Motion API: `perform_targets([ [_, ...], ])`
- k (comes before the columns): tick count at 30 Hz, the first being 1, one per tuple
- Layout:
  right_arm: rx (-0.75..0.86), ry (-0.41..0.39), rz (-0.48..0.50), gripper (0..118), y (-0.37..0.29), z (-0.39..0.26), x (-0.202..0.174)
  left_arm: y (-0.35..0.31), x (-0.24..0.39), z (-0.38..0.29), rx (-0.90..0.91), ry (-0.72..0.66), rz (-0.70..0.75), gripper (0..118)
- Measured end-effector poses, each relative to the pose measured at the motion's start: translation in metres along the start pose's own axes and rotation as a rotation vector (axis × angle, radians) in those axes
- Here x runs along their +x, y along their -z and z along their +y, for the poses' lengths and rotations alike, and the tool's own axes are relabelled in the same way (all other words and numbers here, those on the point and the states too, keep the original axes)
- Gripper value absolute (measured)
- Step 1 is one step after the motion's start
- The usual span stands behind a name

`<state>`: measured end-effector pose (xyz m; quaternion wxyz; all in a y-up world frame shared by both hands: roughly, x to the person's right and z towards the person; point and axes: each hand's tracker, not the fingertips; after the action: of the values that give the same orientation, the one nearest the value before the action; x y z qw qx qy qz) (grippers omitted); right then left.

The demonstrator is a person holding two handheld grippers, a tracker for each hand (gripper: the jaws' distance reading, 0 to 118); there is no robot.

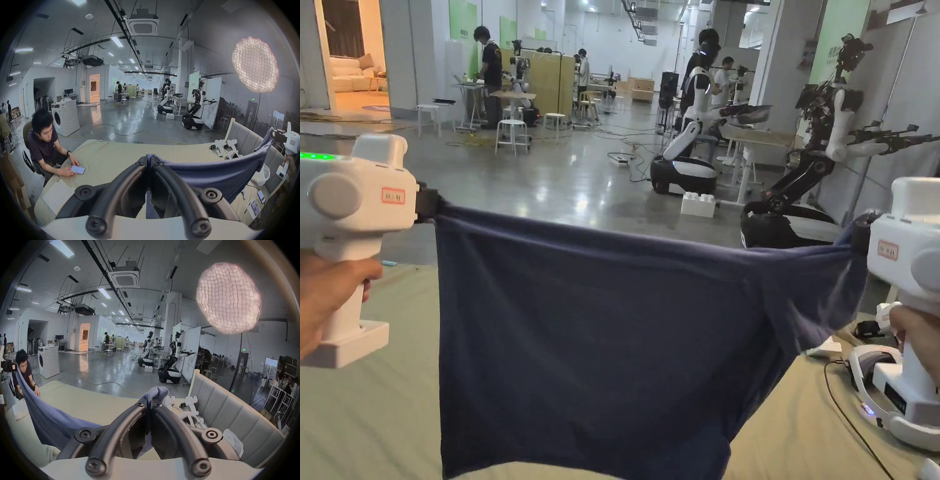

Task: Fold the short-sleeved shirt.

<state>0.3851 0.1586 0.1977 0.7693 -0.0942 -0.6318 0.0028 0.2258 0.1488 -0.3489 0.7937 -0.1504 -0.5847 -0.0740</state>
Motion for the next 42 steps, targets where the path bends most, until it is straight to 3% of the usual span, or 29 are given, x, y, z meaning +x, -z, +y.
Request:
perform_targets([
  [10, 0.059, -0.026, -0.021, 3, 0.019, 0.052, -0.009, 0.013, 0.002, 0.033, 0.037, 0.018, 0.031, 4],
  [22, -0.118, -0.053, -0.010, 3, 0.022, -0.074, -0.015, 0.033, -0.003, -0.096, -0.111, 0.018, 0.026, 4],
  [31, -0.217, -0.053, 0.013, 3, -0.048, -0.164, -0.004, -0.040, -0.011, -0.203, -0.178, -0.066, -0.043, 4],
  [42, -0.267, -0.046, 0.042, 3, -0.156, -0.194, -0.011, -0.134, -0.020, -0.259, -0.195, -0.056, -0.047, 4],
])
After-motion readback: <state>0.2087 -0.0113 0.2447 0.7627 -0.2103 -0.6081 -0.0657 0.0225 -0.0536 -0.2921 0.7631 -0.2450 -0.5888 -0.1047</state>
